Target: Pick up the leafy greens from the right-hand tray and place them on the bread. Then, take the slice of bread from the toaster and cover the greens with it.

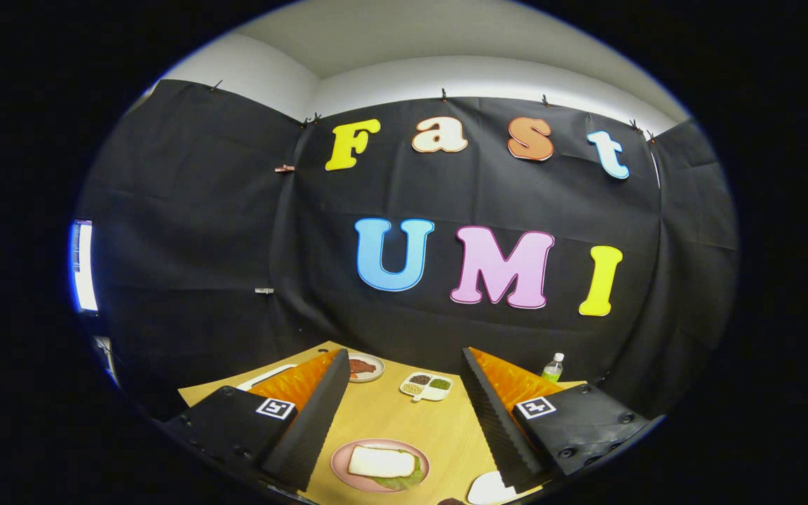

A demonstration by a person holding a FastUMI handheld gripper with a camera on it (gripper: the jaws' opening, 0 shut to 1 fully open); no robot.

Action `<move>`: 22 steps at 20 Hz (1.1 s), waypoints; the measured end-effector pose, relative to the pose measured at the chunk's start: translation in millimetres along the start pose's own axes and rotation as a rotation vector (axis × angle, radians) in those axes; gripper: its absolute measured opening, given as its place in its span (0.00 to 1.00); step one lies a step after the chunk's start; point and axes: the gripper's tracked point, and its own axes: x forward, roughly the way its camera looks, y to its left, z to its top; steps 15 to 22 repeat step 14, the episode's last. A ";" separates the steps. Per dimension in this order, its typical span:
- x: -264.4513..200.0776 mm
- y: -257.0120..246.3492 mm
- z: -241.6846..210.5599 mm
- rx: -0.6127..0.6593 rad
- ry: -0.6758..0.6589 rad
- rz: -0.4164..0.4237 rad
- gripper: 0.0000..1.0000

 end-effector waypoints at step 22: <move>-16.7 -13.2 8.1 0.006 0.003 -0.084 0.98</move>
